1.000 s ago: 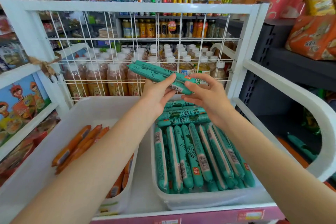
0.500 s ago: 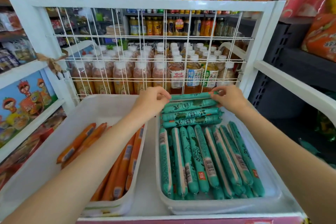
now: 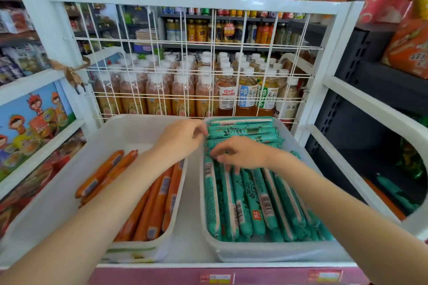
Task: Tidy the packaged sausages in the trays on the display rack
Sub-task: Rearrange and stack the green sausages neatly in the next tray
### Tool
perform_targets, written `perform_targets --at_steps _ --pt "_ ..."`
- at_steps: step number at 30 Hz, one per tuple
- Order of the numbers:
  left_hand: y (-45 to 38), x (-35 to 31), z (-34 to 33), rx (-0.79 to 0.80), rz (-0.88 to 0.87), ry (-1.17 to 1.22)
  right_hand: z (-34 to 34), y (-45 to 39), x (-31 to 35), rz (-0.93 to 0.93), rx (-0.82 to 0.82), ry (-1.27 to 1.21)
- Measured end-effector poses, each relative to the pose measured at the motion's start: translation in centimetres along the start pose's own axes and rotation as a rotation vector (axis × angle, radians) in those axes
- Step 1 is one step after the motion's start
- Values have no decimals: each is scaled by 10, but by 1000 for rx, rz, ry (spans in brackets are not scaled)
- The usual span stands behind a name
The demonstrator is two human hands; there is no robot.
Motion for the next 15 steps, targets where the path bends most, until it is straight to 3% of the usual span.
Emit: perform_targets --at_steps 5,10,15 --pt "14 11 9 -25 0 38 -18 -18 6 -40 192 105" --pt "22 8 11 -8 -51 110 -6 -1 -3 -131 85 -208" --pt "18 2 8 23 -78 94 3 11 -6 -166 6 19"
Point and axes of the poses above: each hand's wrist, its own y-axis away from the middle knuckle, its own z-axis out of the back of the hand, x = y × z, the point moved 2 cm from there along -y, towards the middle knuckle, and after that the axes turned 4 degrees about -y, right-handed, at the moved point
